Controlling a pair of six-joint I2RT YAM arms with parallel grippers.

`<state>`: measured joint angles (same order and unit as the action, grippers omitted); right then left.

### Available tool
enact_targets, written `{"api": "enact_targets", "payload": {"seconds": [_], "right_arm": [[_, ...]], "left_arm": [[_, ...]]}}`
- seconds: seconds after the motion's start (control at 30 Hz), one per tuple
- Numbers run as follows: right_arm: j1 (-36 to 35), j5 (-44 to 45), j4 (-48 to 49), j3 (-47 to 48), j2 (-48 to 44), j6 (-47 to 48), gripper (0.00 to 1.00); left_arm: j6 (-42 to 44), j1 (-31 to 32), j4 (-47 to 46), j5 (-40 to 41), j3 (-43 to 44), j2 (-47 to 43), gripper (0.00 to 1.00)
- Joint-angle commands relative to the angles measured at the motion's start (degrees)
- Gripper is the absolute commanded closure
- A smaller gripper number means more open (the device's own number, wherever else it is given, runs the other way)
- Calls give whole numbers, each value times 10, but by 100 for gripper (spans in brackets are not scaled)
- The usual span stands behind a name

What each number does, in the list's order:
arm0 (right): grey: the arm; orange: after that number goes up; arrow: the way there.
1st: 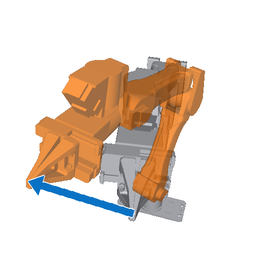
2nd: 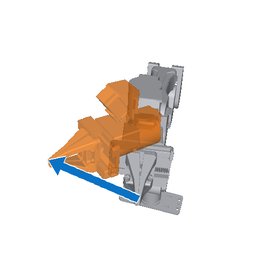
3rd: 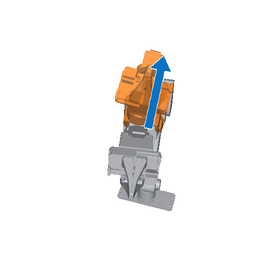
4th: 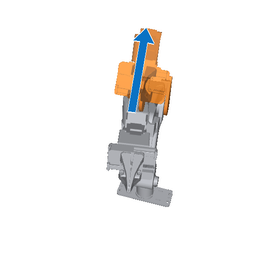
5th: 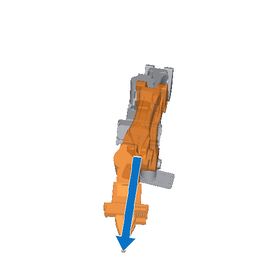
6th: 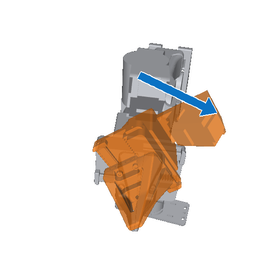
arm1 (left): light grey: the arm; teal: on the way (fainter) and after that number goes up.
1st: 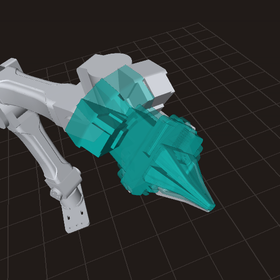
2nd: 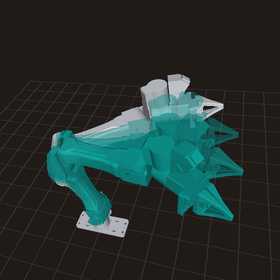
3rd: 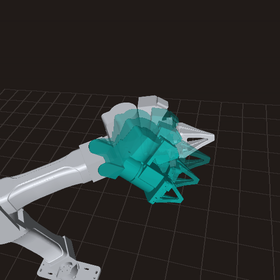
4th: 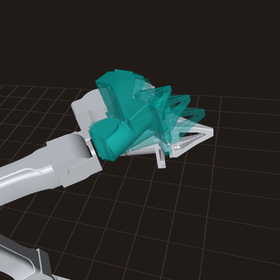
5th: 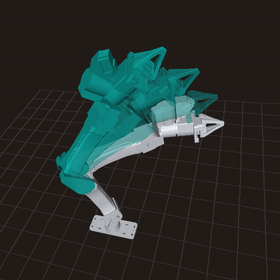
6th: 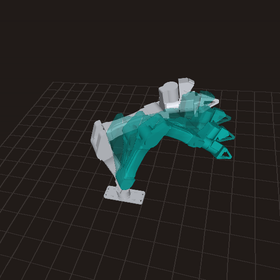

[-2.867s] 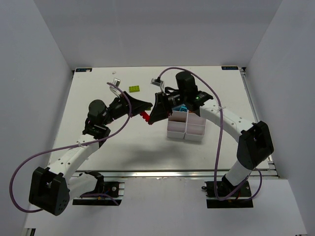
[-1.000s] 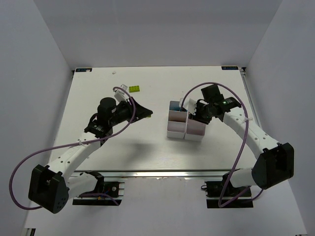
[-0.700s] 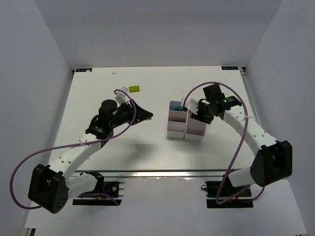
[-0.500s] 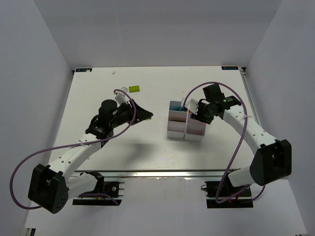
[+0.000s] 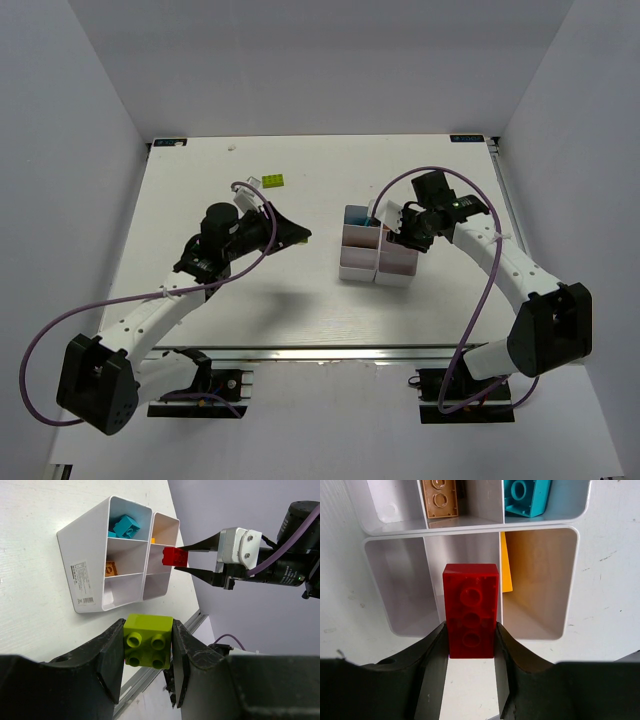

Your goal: Sort the legos into containers by color

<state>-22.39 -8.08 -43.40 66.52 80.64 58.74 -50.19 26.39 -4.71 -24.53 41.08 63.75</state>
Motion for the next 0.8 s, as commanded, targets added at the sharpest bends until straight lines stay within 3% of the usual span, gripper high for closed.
{"api": "enact_targets", "payload": {"seconds": [0.0,0.77], "right_arm": [[4,-12,-3,9,1,11,84],[6,-13,-4,17,2,8,83]], "left_arm": [[4,3,-3,5,1,-21,85],[4,3,-5,3,1,-19,85]]}}
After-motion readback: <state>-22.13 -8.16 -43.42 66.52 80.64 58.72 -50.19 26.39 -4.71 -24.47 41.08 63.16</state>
